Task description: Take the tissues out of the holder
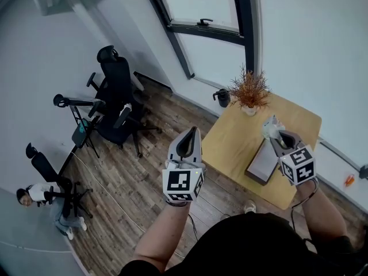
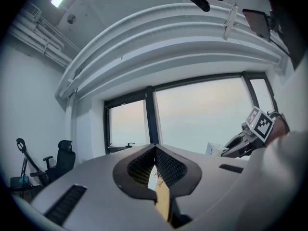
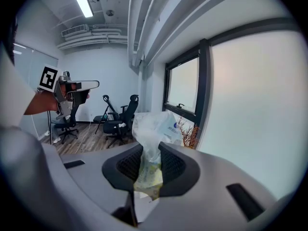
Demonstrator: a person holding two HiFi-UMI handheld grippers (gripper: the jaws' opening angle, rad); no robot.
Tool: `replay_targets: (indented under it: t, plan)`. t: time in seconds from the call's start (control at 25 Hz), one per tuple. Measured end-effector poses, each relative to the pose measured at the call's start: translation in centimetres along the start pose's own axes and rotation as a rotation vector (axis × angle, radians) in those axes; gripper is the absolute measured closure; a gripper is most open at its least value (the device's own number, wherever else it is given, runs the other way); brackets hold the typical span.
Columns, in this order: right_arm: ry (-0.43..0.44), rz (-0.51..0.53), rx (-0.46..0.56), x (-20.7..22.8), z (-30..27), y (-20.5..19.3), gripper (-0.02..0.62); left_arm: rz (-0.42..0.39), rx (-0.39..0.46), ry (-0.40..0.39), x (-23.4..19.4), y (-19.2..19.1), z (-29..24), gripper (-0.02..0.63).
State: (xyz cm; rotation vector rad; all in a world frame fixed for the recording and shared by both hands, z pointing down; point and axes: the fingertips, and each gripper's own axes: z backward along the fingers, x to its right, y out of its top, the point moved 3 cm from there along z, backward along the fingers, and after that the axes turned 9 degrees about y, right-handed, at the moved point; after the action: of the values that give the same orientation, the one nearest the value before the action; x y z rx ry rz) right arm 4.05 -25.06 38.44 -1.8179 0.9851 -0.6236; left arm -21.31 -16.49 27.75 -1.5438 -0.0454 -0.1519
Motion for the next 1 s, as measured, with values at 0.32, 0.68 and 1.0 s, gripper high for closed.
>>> replay_targets:
  t: [0.32,0.68,1.0]
  plan:
    - [-0.001,0.018,0.04,0.6,-0.5,2.3,0.515,-0.008,0.015,0.023,-1.3,0.9,-0.8,0.601]
    - [-0.023,0.035,0.056,1.8,-0.9,3.8,0.515,-0.018,0.036,0.021,-1.8,1.8,-2.0,0.601]
    - [-0.052,0.044,0.06,3.0,-1.1,5.0,0.517,-0.02,0.038,0.013,-2.2,2.3,-3.4,0.601]
